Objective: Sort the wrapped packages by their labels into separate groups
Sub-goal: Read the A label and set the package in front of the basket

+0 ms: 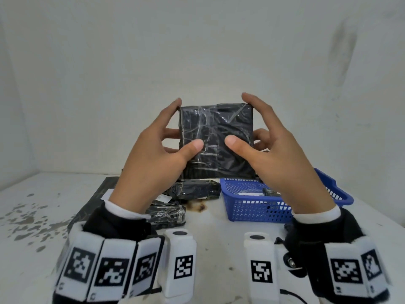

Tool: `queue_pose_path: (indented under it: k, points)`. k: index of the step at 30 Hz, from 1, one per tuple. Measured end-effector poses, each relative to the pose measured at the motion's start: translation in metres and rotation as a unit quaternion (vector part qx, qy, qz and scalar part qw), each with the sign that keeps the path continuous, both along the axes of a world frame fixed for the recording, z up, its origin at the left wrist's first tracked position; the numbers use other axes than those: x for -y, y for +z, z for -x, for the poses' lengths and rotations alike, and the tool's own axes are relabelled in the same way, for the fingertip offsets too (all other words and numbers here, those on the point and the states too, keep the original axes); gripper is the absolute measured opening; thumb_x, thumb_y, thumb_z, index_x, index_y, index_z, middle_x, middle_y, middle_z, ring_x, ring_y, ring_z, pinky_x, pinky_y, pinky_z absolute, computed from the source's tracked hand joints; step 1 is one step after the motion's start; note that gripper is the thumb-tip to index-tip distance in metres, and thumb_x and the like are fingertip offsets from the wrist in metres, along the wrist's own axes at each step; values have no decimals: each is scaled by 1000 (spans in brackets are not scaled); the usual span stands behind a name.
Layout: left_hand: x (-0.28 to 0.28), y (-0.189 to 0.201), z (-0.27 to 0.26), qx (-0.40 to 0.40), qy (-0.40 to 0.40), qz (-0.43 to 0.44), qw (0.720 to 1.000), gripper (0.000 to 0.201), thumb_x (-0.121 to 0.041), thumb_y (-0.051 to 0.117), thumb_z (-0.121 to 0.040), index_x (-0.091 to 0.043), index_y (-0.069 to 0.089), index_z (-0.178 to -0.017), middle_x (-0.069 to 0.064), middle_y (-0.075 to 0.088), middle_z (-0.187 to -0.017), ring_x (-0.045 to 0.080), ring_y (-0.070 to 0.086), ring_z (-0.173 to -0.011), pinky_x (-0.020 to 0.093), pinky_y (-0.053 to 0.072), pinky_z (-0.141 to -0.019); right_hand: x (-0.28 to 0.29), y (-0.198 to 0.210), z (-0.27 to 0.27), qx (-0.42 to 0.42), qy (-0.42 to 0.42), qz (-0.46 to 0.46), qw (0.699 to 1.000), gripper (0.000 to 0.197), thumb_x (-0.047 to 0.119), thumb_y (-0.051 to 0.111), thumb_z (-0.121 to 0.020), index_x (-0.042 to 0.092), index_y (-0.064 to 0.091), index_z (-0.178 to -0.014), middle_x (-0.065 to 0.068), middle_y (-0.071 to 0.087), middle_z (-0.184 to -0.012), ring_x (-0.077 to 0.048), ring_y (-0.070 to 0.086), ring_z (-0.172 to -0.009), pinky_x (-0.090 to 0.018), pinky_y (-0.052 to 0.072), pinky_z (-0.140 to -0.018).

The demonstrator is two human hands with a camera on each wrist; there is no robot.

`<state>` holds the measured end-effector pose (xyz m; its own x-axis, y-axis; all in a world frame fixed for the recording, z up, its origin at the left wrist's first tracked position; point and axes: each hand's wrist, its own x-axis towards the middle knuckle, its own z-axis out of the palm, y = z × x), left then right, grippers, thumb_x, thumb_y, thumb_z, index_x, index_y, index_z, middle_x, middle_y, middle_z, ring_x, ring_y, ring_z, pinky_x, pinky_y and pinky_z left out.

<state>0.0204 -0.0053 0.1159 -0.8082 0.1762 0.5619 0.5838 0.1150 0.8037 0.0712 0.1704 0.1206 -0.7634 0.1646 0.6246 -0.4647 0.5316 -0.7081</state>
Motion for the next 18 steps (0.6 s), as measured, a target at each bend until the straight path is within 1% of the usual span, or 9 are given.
queue_pose_path:
  k: [1,2,3,5,8,11,14,16,18]
  points:
    - [0,0,0,0,1,1,1000,71,-36,72,-81,-53,37,-140,-19,62,-103,5,71,-73,26,57,-75,-1,1,-1,1,1,2,1000,67,34,72,-89,56,37,-142,-3,73,-99,-4,70,-65,-12,52,-60]
    - [-1,0,0,-3,4,1,1000,69,-37,73,-80,-53,39,-139,-18,62,-102,6,71,-72,30,57,-77,-1,1,-1,2,0,3,1000,66,35,74,-87,56,39,-140,-2,73,-98,-4,70,-65,-13,52,-60]
    - [-1,0,0,-7,7,3,1000,67,-37,73,-80,-53,41,-137,-18,61,-100,6,71,-71,31,58,-76,-1,1,-1,1,-4,2,1000,65,37,76,-85,56,42,-136,0,74,-97,-5,70,-64,-15,53,-60]
    - [-2,-1,0,-11,14,4,1000,62,-39,72,-81,-53,43,-134,-16,61,-99,5,70,-68,27,56,-72,-1,0,-1,-4,-16,-3,1000,60,38,78,-83,54,46,-131,1,75,-92,-5,68,-61,-16,52,-59]
    - [-4,-2,1,-15,32,-2,999,52,-41,71,-82,-50,47,-127,-11,64,-98,4,68,-64,23,53,-64,3,-1,0,-9,-20,2,1000,51,38,77,-84,50,50,-126,1,74,-84,-5,67,-59,-17,52,-56]
    - [-5,-2,2,-17,41,-22,999,43,-40,71,-82,-47,51,-120,-9,67,-94,7,69,-63,32,58,-68,4,-1,0,-10,-17,17,1000,44,36,76,-86,47,53,-122,1,75,-81,-9,71,-62,-23,57,-58]
    - [-6,-2,2,-12,37,-36,999,37,-42,70,-82,-46,54,-115,-7,68,-92,10,70,-66,41,60,-72,3,0,0,-14,-27,19,999,35,39,74,-87,47,56,-117,2,76,-84,-10,70,-61,-23,56,-58]
    - [-6,-2,2,-9,33,-37,999,35,-42,69,-84,-45,55,-115,-6,69,-92,10,70,-67,41,61,-72,2,0,-1,-19,-38,11,999,34,41,74,-87,47,58,-116,5,75,-91,-7,67,-56,-18,52,-55]
    - [-6,-2,3,-7,32,-38,999,33,-42,68,-84,-44,56,-115,-4,70,-92,8,70,-70,41,61,-72,1,1,-1,-21,-45,6,999,33,43,73,-86,47,59,-115,8,73,-96,-5,65,-57,-17,52,-56]
